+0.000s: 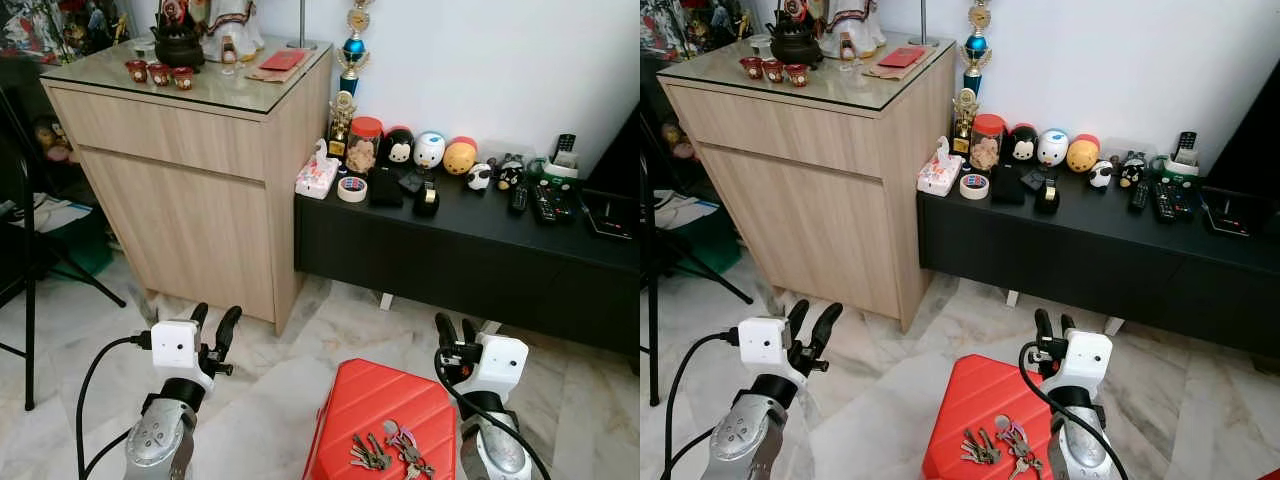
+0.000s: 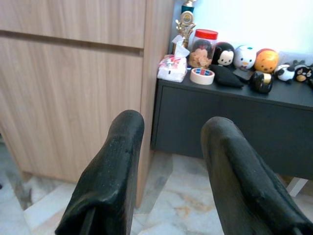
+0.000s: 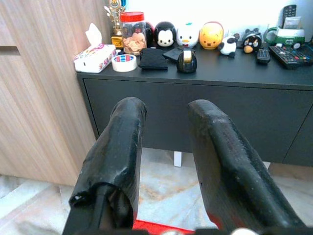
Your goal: Hang keys on a hook
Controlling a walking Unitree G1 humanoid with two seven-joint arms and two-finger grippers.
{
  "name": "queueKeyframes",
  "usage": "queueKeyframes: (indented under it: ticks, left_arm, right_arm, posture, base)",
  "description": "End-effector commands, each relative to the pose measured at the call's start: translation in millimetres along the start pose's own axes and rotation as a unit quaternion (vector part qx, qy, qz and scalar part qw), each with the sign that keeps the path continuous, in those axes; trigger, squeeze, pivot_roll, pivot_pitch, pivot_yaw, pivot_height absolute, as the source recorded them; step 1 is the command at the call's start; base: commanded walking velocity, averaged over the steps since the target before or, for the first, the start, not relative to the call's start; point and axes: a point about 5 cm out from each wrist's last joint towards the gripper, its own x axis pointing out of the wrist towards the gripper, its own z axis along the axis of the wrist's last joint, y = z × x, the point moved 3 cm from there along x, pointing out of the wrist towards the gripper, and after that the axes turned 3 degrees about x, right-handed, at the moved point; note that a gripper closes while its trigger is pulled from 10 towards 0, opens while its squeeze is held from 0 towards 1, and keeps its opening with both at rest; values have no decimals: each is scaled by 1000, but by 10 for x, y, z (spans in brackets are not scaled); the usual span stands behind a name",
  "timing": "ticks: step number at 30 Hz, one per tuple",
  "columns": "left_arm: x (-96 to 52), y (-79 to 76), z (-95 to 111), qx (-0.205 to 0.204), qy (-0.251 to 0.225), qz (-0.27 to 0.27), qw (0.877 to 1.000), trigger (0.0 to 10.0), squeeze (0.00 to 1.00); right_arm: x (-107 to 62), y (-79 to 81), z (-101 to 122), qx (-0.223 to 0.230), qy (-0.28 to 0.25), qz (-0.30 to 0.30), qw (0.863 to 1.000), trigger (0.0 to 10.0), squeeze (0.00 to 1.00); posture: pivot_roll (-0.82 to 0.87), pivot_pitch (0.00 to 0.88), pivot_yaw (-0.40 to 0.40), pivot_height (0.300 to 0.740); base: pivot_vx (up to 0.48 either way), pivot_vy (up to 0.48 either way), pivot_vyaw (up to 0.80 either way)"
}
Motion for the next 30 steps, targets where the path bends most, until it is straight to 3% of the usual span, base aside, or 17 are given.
queueKeyframes:
  ticks: [1,18,24,30]
  left_arm:
    - [49,-40,35,6,-8,-12,1000,10000,0]
    - [19,-40,-5,5,2,-12,1000,10000,0]
    - [58,-40,13,6,1,-13,1000,10000,0]
    - [56,19,26,13,0,-3,1000,10000,0]
  right_arm:
    - [40,-18,33,-2,-1,-8,1000,10000,0]
    - [33,11,22,6,4,-7,1000,10000,0]
    - [52,-39,-19,38,23,-33,998,10000,0]
    - [81,-119,-20,30,33,-43,998,10000,0]
  posture:
    - [35,0,-72,740]
    - [36,0,-69,740]
    - [24,0,-64,740]
    - [33,0,-73,740]
  base:
    - [0,0,0]
    - [0,0,0]
    - [0,0,0]
    - [0,0,0]
